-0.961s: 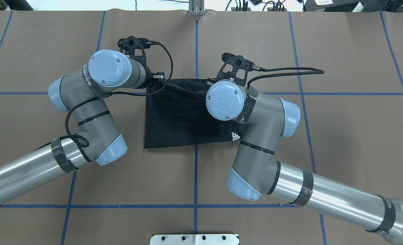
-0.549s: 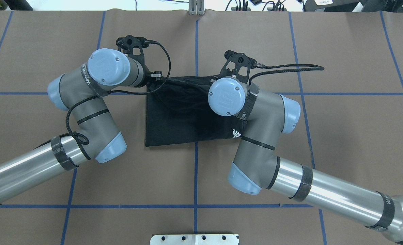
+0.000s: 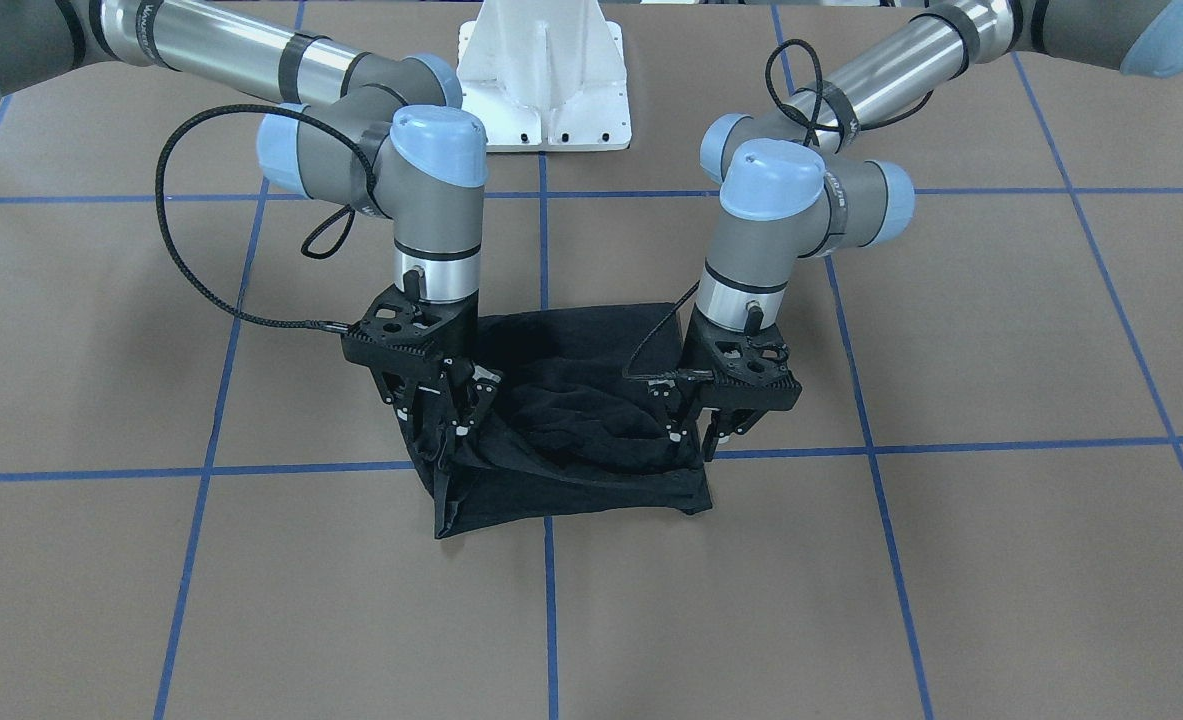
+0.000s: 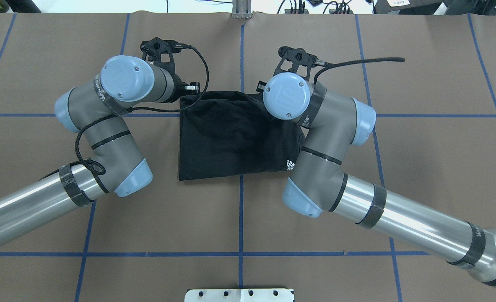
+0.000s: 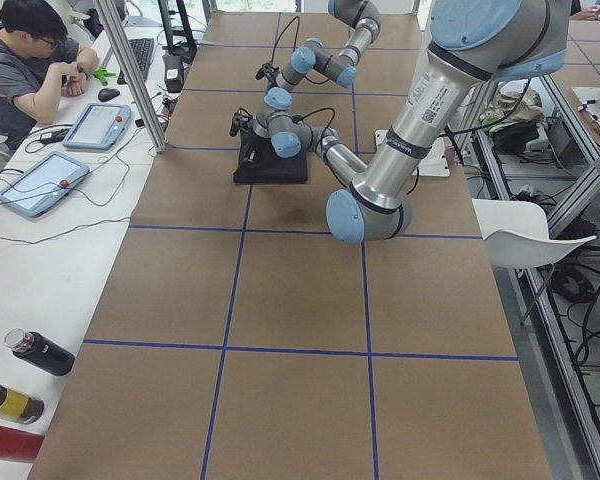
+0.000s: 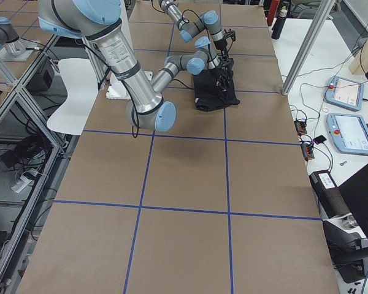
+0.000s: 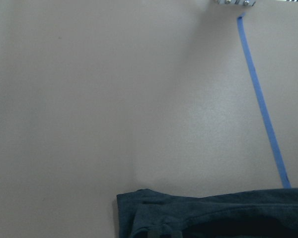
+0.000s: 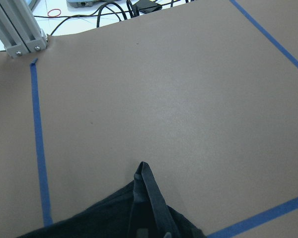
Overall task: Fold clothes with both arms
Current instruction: 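Open the left gripper and lift it away from the shirt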
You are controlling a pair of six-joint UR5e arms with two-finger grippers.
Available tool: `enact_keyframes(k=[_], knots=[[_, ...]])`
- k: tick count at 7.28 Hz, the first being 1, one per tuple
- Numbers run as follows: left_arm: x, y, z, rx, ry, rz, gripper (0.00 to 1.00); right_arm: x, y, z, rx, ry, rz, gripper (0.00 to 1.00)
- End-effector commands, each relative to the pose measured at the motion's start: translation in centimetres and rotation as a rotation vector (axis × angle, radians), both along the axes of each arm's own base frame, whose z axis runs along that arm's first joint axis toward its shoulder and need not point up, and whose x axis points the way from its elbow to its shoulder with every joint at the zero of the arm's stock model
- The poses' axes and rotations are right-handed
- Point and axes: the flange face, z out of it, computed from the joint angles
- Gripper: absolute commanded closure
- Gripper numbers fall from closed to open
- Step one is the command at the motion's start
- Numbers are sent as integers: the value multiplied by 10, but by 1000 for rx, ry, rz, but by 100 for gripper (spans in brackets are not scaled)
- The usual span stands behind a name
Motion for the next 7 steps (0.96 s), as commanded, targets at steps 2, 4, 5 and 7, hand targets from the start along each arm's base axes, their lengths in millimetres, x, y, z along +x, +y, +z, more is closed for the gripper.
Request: enact_keyframes(k=[2, 4, 5, 7], knots=[[-81, -9, 13, 120, -34, 142, 0, 26, 3, -49, 6, -99, -98, 0], [-96, -7, 21, 139, -50, 146, 0, -23, 43, -49, 37, -67, -123, 1], [-95, -6, 21, 138, -49, 147, 0, -42, 56, -43, 50, -40, -128, 39], [-95, -6, 20, 134, -43, 143, 0, -68, 65, -29, 31, -7, -154, 100]])
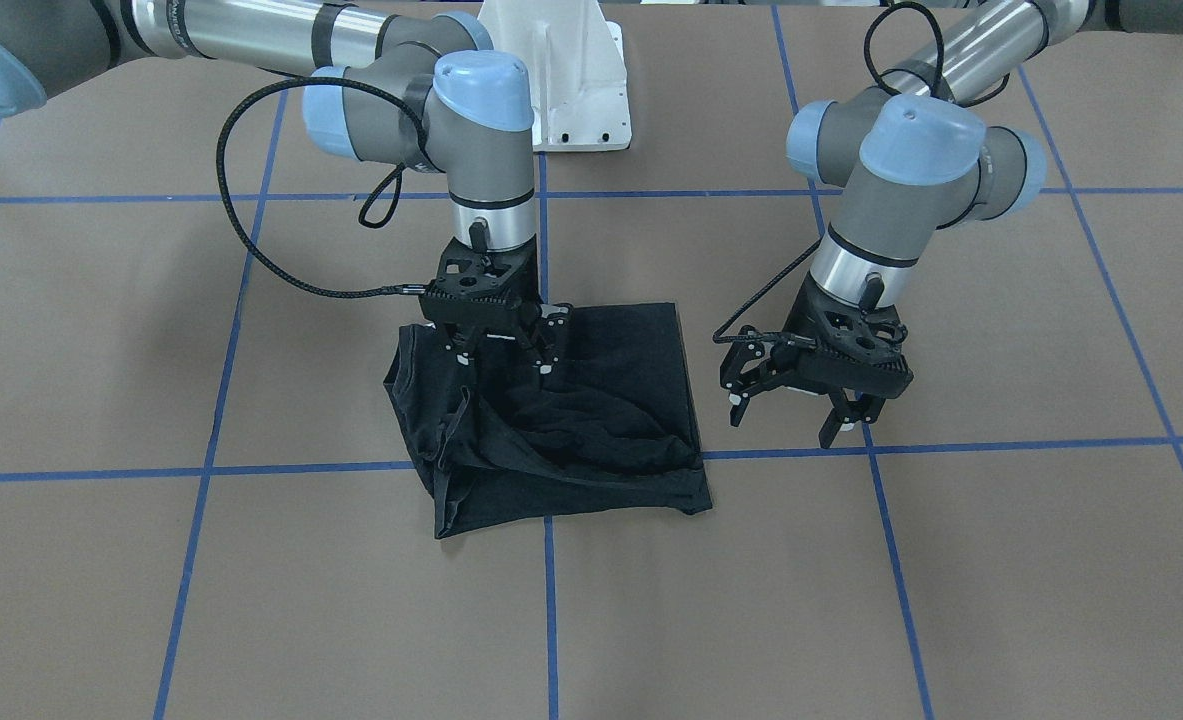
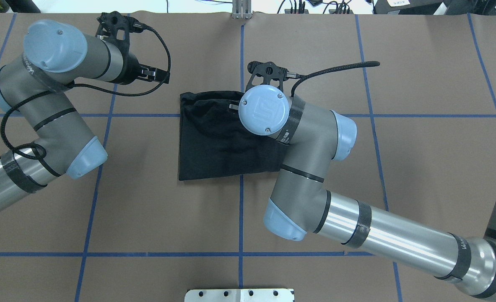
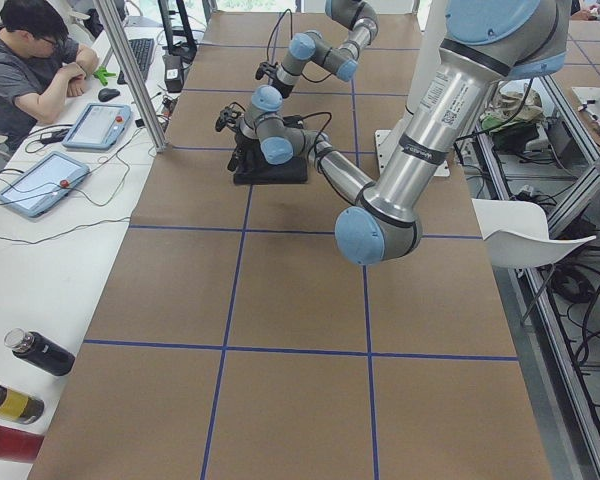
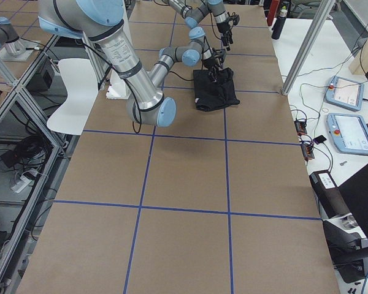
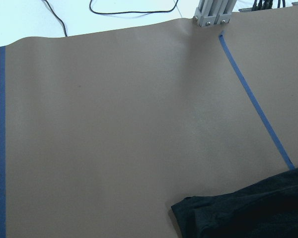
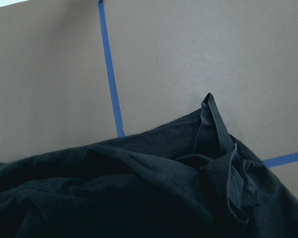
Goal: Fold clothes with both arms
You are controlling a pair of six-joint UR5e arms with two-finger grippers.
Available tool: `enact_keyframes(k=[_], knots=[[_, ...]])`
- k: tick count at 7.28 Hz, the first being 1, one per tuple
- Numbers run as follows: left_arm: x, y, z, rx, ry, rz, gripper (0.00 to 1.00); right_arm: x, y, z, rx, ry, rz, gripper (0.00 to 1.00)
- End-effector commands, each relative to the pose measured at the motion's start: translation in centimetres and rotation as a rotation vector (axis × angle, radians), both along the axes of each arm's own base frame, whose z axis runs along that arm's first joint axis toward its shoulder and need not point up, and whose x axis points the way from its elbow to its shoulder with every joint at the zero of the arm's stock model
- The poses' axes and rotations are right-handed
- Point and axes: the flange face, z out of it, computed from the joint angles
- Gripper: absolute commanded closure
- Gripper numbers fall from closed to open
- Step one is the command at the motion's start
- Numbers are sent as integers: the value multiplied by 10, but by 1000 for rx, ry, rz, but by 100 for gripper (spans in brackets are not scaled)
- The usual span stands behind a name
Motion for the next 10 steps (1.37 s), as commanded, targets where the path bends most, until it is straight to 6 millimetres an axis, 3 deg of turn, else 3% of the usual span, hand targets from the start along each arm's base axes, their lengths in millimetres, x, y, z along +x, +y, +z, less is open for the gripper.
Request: enact_keyframes(k=[1, 3, 4, 6, 7, 9, 10], knots=[[-3, 1, -2, 0, 5, -5, 0, -30, -4, 11, -6, 49, -4, 100], [-7, 5, -3, 6, 10, -5, 0, -35, -20, 16, 24, 89, 37, 100], [-8, 6, -1, 4, 8, -5, 0, -31, -41, 33, 24, 122, 68, 100], [-8, 6, -3, 5, 11, -6, 0, -21, -101, 80, 86, 161, 71, 100], [-8, 6, -2, 5, 11, -6, 0, -20, -128, 85, 118, 157, 77, 100], [-8, 6, -2, 4, 10, -6, 0, -12, -145, 59, 130, 135, 90, 100], [-7, 7, -3, 4, 12, -3, 0, -11, -145, 58, 120, 123, 78, 62]])
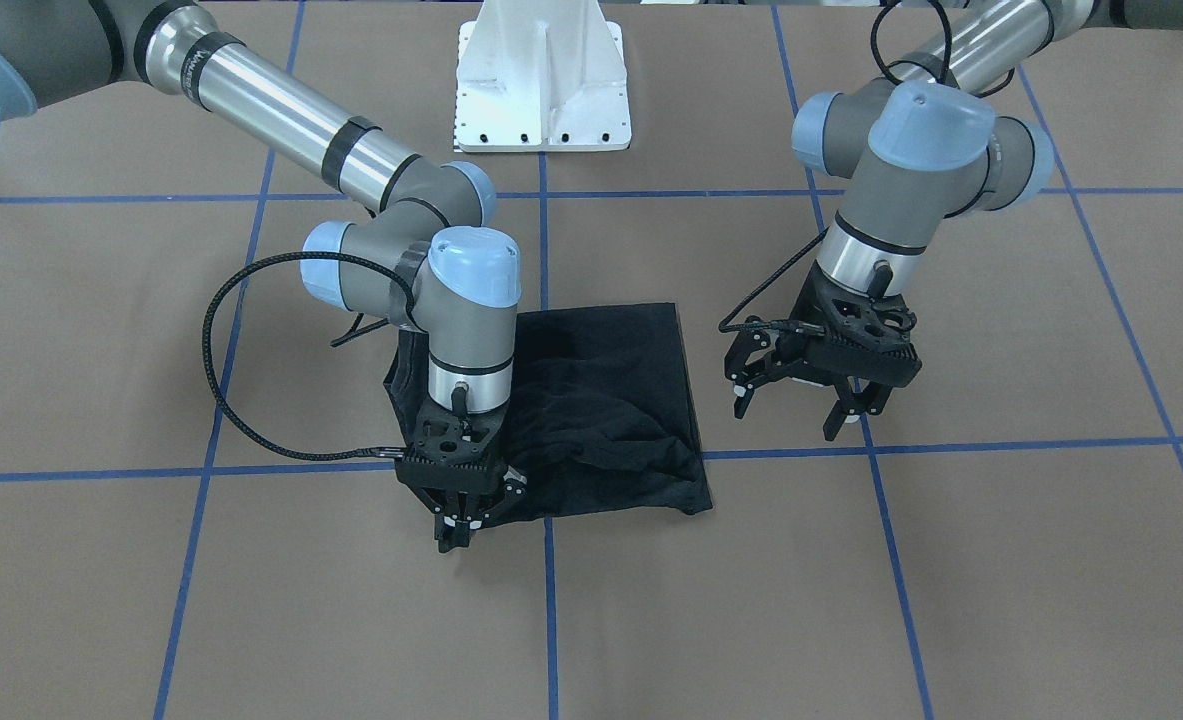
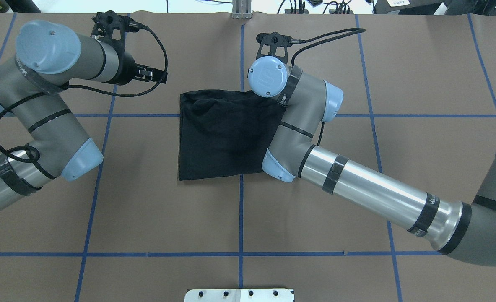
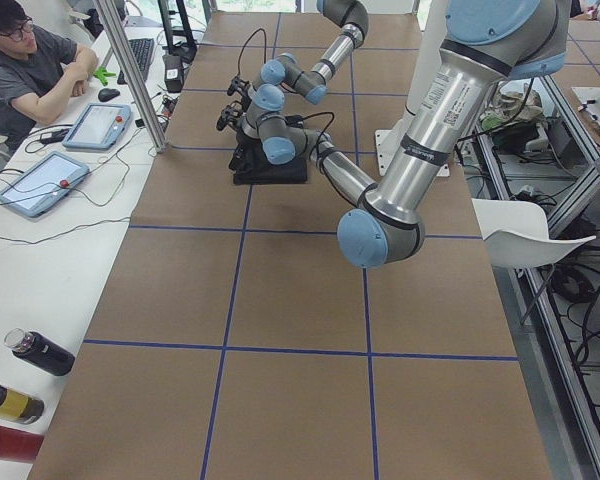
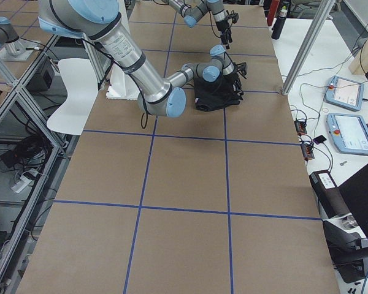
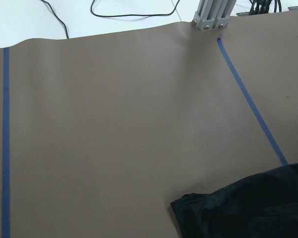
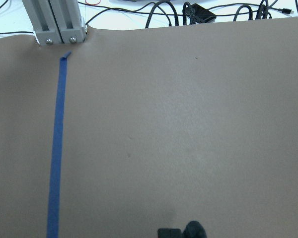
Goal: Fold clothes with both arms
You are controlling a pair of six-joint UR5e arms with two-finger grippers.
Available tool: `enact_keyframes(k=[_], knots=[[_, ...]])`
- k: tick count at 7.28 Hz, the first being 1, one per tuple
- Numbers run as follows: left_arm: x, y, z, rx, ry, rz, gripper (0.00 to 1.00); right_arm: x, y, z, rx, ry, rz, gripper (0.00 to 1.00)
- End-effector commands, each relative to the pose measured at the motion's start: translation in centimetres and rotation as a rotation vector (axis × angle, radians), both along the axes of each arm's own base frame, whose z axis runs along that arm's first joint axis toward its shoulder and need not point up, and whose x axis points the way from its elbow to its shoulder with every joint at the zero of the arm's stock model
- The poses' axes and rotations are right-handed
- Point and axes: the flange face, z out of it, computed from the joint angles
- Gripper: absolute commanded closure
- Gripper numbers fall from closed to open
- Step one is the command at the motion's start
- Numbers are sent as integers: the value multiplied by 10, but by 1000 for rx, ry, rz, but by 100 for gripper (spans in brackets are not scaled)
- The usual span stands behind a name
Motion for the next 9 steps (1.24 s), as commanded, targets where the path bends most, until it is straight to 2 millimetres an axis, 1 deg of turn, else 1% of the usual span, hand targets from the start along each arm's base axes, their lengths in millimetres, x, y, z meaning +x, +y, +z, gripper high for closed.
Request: enact_keyframes(k=[1, 2, 3, 4, 5, 6, 7, 8, 9], knots=[[0, 1, -1, 0, 1, 2, 0, 4, -4, -10, -11, -31, -20, 1], [-2, 2, -3, 0, 1, 1, 0, 8, -1, -19, -10, -55, -40, 0], [-2, 2, -4, 0, 1, 1, 0, 17, 1, -22, -28, -77, -82, 0], [-3, 3, -1, -3, -4, 2, 0, 23, 4, -17, -35, -83, -94, 0], [-5, 5, 0, -1, -7, 2, 0, 44, 7, -2, -39, -91, -106, 0], [-14, 15, 10, -1, -21, 8, 0, 83, 15, 7, -71, -74, -179, 0], [-26, 27, 18, -19, -41, 9, 0, 127, 30, 5, -95, -23, -227, 0], [-42, 35, 9, -18, -108, 30, 0, 166, 48, 2, -102, 26, -268, 0], [-76, 36, 1, 6, -192, 45, 0, 202, 70, 8, -114, 43, -309, 0]])
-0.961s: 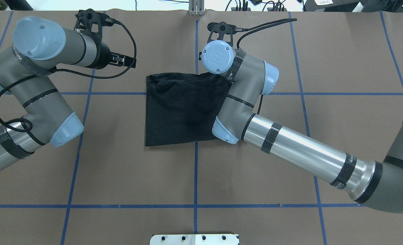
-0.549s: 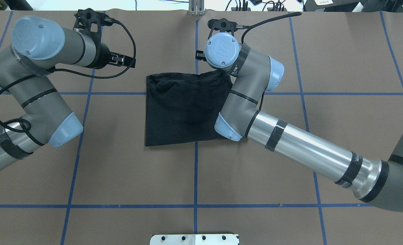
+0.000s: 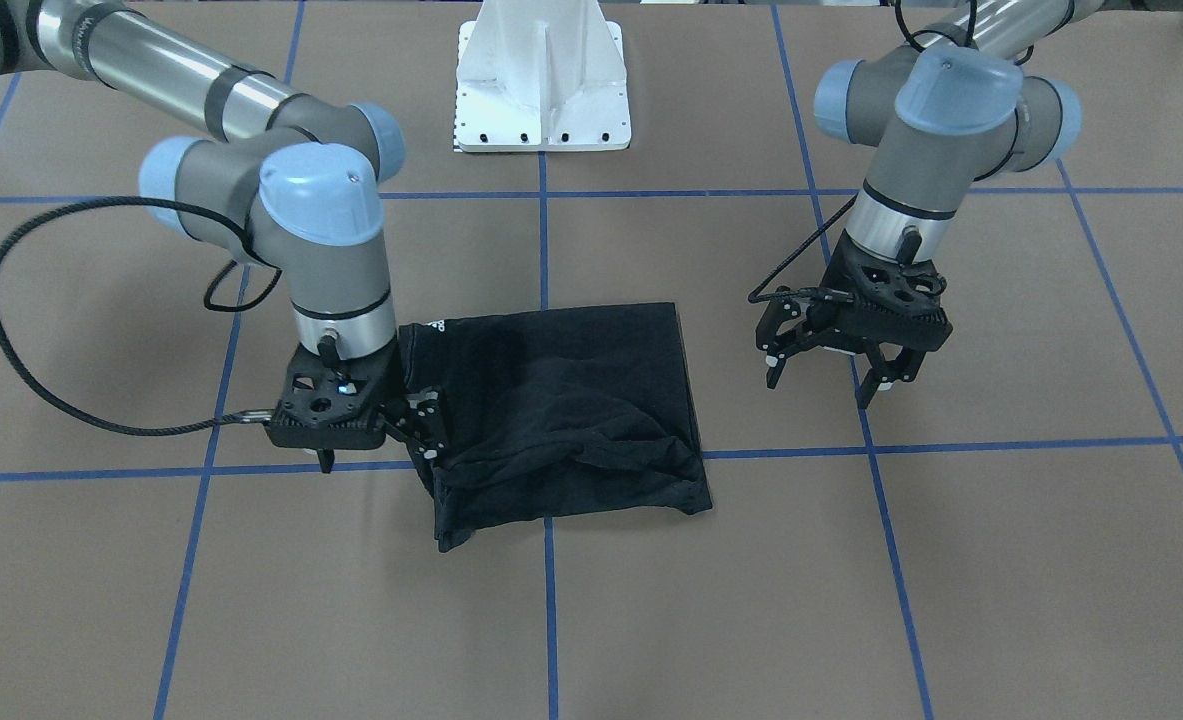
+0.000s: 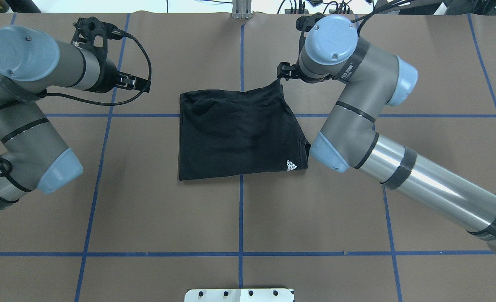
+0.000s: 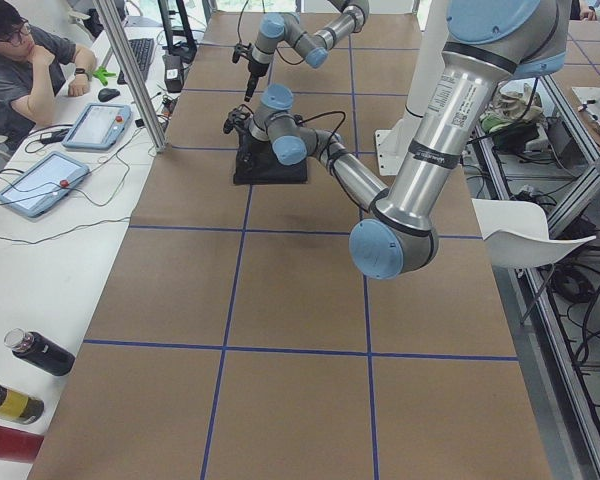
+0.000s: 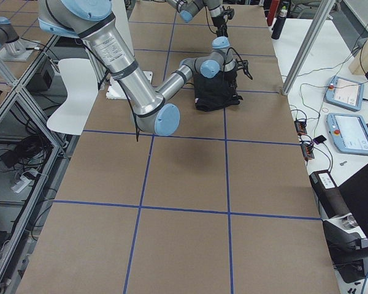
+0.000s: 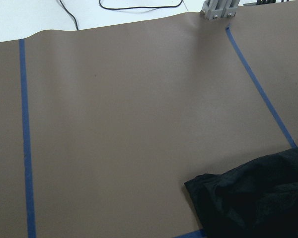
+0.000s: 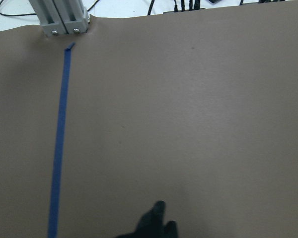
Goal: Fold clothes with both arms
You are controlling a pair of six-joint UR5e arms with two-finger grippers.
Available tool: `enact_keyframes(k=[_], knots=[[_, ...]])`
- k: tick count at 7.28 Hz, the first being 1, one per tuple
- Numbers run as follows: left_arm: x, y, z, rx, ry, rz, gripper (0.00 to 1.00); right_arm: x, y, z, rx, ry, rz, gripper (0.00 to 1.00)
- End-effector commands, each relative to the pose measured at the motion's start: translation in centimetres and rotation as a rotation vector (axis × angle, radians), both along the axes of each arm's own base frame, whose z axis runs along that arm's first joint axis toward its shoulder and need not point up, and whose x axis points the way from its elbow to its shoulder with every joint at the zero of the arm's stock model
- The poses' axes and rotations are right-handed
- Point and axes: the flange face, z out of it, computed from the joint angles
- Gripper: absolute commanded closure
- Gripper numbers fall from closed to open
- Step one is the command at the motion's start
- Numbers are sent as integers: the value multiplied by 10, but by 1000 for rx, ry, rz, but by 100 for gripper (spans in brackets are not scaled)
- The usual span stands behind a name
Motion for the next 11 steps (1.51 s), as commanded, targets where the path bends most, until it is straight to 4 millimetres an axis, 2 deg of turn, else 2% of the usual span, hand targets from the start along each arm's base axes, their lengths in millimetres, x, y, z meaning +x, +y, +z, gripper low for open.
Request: enact_keyframes(k=[1, 2, 3, 4, 5, 6, 7, 8, 9, 10, 11], knots=[[-65, 14, 8, 43, -151, 46, 0, 87, 46, 22, -15, 49, -110, 0], [-121, 2, 18, 33, -151, 57, 0, 125, 49, 39, -22, 62, -173, 0], [-170, -10, 31, 2, -161, 146, 0, 160, 43, 67, -74, 36, -223, 0], [-208, -15, 55, -25, -228, 180, 0, 201, 39, 98, -97, 14, -282, 0], [-231, -13, 93, -102, -257, 166, 0, 239, 45, 140, -114, 10, -355, 0], [-257, -26, 119, -160, -267, 124, 0, 283, 52, 185, -107, 46, -391, 0], [-275, -35, 142, -168, -298, 141, 0, 345, 65, 231, -80, 93, -435, 0], [-311, -41, 175, -146, -349, 192, 0, 396, 90, 278, -87, 95, -475, 0], [-353, -44, 206, -130, -376, 238, 0, 438, 121, 315, -114, 60, -469, 0], [-368, -41, 240, -178, -355, 260, 0, 462, 153, 346, -158, 44, -459, 0], [-388, -20, 273, -209, -351, 259, 0, 473, 188, 380, -239, 50, -444, 0]])
